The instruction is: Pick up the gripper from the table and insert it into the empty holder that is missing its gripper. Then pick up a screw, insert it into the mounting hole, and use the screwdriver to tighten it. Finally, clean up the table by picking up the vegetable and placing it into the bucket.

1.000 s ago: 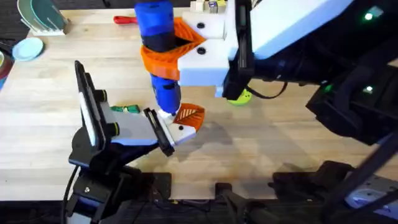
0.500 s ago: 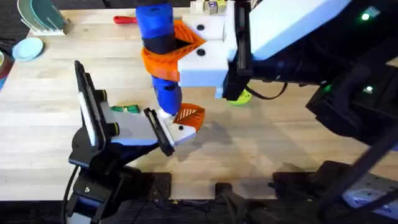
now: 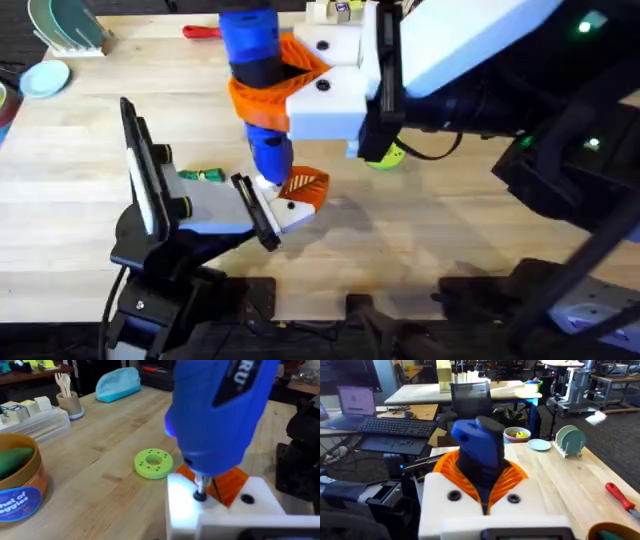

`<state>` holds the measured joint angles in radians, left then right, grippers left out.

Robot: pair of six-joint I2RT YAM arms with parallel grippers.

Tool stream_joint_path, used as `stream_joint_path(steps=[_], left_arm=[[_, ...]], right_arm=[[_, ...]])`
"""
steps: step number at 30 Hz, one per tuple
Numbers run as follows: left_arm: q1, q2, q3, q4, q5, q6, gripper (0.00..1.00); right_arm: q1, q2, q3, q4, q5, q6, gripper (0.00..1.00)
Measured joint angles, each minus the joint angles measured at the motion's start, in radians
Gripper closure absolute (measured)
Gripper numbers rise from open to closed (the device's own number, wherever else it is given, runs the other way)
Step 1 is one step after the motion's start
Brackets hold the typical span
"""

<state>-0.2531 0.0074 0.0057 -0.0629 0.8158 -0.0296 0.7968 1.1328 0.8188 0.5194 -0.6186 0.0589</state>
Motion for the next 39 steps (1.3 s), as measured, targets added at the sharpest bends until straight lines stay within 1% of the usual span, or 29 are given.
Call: stream_joint_path(steps=[31, 35, 39], left_arm=[[0.0, 0.0, 0.0, 0.0, 0.0, -0.003, 0.993], [0.0, 0.0, 0.0, 0.003, -0.005, -0.002, 0.993], [0.0, 0.0, 0.001, 0.013, -0.005, 0.0, 0.993]], right_arm=[[-0.005, 0.017, 0.0, 0.006, 0.001, 0.0, 0.983], [-0.017, 0.008, -0.011, 0.035, -0.013, 0.001, 0.983], [-0.05, -0.036, -0.029, 0.047, -0.033, 0.002, 0.983]])
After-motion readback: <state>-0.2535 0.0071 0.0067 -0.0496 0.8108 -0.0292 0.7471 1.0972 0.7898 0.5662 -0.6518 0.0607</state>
